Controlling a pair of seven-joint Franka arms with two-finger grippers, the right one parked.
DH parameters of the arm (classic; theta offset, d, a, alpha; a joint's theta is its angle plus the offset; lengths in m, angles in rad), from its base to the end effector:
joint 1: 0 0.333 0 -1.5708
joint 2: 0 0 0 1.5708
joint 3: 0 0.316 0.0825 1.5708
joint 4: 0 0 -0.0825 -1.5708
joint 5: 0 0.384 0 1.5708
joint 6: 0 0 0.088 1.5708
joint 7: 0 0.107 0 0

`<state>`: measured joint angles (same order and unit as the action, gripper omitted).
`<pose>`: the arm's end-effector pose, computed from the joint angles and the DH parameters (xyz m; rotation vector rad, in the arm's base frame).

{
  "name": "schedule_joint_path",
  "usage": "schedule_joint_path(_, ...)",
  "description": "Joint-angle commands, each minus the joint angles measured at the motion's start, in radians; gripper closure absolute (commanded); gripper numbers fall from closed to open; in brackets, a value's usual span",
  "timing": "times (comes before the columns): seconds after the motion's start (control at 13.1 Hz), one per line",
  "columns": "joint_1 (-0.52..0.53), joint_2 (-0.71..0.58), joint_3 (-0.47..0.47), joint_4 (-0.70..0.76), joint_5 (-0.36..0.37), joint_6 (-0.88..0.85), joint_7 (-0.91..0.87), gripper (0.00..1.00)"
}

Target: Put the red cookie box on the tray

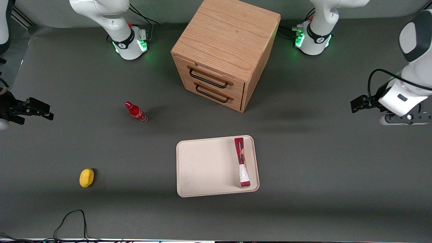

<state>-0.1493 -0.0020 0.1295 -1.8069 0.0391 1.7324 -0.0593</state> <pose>0.5545 -0.0074 0.5273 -3.0983 -0.0493 0.1100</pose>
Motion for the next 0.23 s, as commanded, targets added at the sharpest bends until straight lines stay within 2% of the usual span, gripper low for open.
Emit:
schedule_joint_path(0.0, 0.155, 0.008, -0.131, 0.09, 0.018, -0.097, 0.004, 0.0)
schedule_joint_path(0.15, 0.154, 0.005, -0.137, 0.097, 0.012, -0.111, -0.011, 0.0)
